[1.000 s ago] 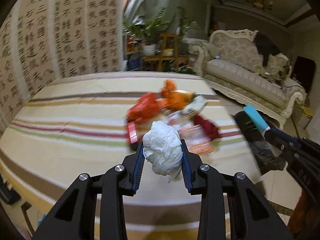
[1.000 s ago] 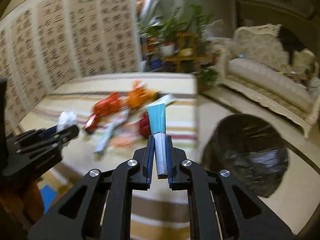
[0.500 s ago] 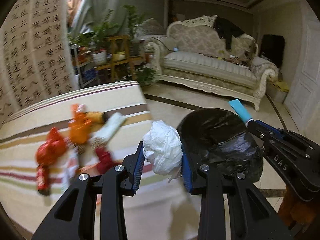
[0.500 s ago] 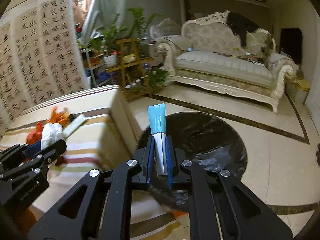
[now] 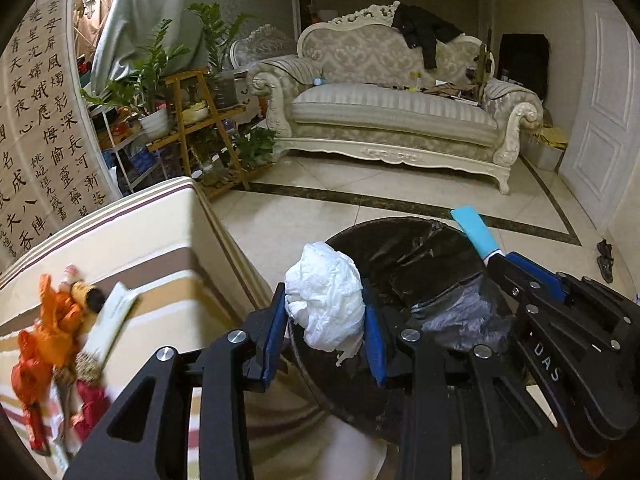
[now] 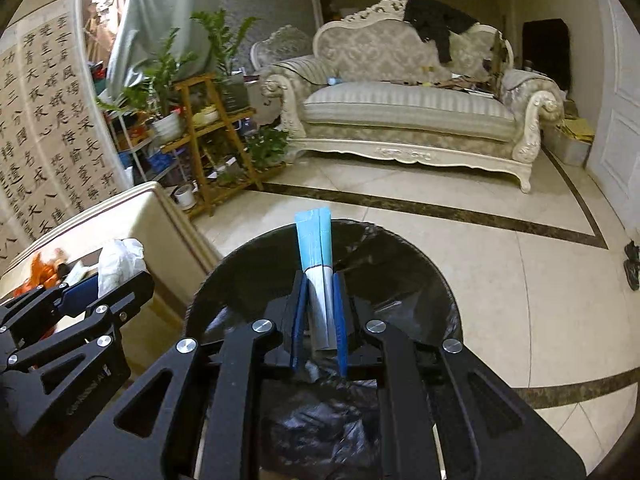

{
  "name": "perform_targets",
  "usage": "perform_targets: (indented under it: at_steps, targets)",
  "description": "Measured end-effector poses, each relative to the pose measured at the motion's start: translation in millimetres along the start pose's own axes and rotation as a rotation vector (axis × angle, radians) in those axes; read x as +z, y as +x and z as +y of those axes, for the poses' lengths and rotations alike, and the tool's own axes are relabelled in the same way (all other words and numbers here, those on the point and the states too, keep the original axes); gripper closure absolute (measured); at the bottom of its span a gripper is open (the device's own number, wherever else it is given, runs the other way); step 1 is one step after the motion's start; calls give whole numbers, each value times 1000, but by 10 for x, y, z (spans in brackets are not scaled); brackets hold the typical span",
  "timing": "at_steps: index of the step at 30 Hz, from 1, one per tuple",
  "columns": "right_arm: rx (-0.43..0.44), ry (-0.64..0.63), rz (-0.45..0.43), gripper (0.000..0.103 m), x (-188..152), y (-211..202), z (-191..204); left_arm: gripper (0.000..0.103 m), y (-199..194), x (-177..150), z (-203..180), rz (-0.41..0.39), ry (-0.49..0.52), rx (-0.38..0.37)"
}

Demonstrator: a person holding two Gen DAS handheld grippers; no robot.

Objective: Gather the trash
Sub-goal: 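Carry tissue and tube over the black bin and open both tools, then grasp the red bottle with the left tool while the right tool grasps the red cloth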

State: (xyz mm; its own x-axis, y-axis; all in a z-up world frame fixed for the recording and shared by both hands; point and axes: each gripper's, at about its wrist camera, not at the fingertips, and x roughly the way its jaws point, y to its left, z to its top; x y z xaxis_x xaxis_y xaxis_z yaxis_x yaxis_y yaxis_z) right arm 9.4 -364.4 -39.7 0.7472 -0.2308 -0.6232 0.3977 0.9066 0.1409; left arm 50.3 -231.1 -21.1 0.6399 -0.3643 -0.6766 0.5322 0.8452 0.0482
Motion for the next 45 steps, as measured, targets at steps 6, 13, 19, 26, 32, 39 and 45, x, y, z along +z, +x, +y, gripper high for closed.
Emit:
perform_targets:
  at_steps: [6,13,19,26,32,39,45]
  targets:
    - [-24,33,12,70,17,118,-119,41,78,-19,3,13,6,31]
    - [-44,42,-4,60,8,40,-121,28,11,1,110,5,-14,64]
    - [-27,30,-20,52,9,-133,2,26,-184,-48,300,-2,-33,97]
    - [41,3,-22,48,-31,-329,308,26,-437,-177,583,-2,-70,131]
    - [104,-49,-10,47,-104,-432,678,26,-669,-352,927,-3,-119,186]
    - [188,-129,15,47,-214,-485,1196,26,-918,-590,1392,5,-194,269]
    - [253,-197,39,47,-307,-509,1592,26,-1100,-841,1839,20,-273,348]
